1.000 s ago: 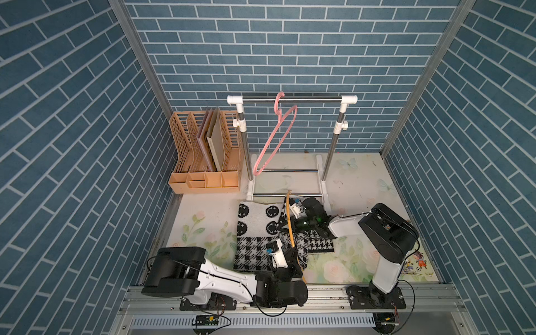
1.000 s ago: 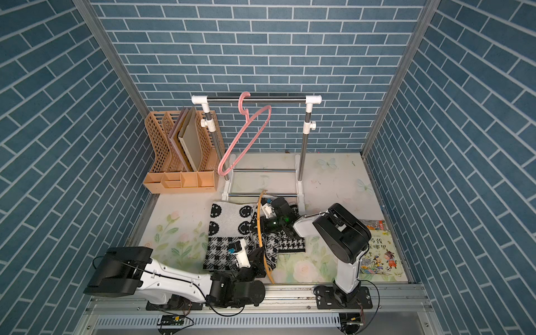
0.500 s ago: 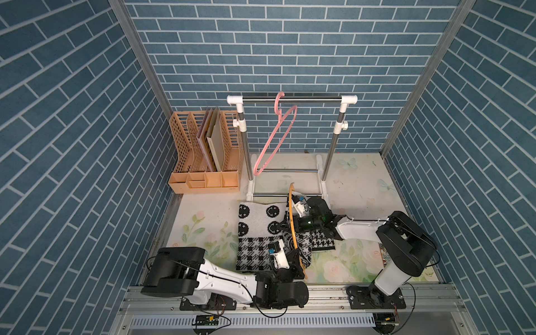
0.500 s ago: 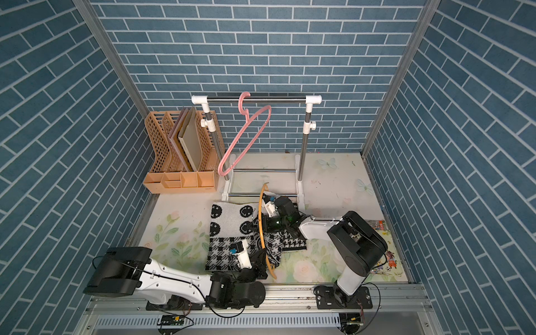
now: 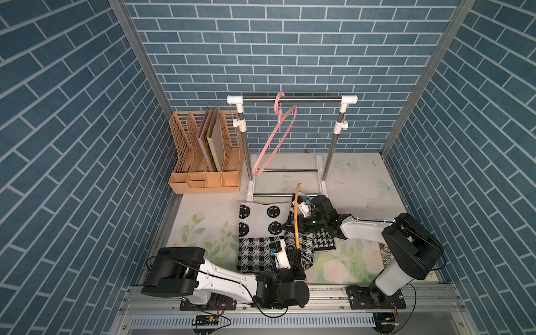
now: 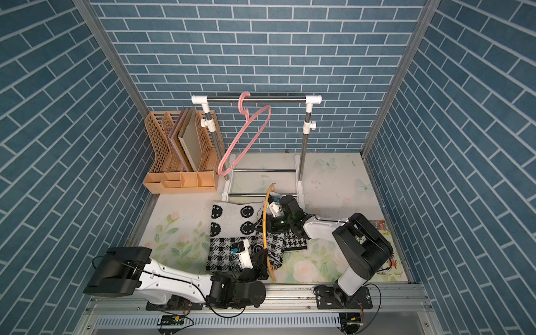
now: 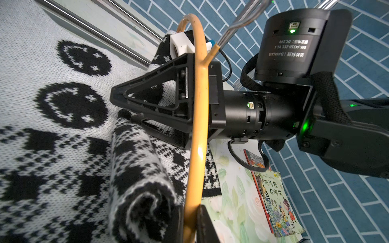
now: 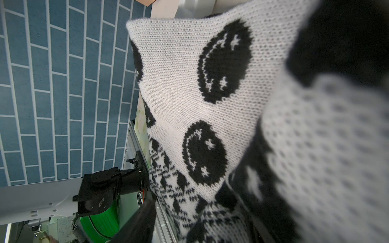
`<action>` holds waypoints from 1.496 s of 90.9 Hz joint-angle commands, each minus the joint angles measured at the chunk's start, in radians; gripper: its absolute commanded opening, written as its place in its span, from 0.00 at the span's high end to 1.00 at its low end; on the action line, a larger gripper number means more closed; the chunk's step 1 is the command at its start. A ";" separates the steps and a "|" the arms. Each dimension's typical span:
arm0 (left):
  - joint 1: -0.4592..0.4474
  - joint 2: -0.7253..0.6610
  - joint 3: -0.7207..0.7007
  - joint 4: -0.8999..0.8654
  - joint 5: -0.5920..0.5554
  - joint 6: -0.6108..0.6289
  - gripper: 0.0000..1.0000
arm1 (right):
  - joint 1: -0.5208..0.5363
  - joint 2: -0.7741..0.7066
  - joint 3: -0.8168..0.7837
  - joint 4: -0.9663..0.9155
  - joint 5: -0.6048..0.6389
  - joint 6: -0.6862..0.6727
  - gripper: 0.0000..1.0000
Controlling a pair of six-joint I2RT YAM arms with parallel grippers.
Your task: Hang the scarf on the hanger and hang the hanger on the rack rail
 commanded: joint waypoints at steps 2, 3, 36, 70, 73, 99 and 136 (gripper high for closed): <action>0.001 0.006 -0.003 -0.055 -0.020 -0.024 1.00 | -0.047 -0.049 -0.007 -0.028 -0.011 0.001 0.29; 0.001 0.006 -0.003 -0.055 -0.021 -0.024 1.00 | -0.047 -0.051 -0.008 -0.028 -0.014 0.004 0.29; 0.001 0.001 -0.006 -0.063 -0.022 -0.036 1.00 | -0.080 -0.113 -0.032 -0.035 -0.072 0.097 0.26; 0.001 -0.002 -0.010 -0.071 -0.030 -0.052 1.00 | -0.092 -0.106 -0.021 -0.025 -0.144 0.203 0.34; 0.001 -0.001 -0.010 -0.072 -0.029 -0.052 1.00 | -0.093 -0.107 -0.016 -0.028 -0.150 0.213 0.35; 0.001 0.010 -0.003 -0.072 -0.030 -0.052 1.00 | -0.093 -0.146 -0.005 -0.179 -0.071 0.246 0.37; 0.000 -0.081 0.036 -0.151 -0.044 0.063 0.62 | -0.092 -0.107 -0.069 -0.145 -0.038 0.234 0.38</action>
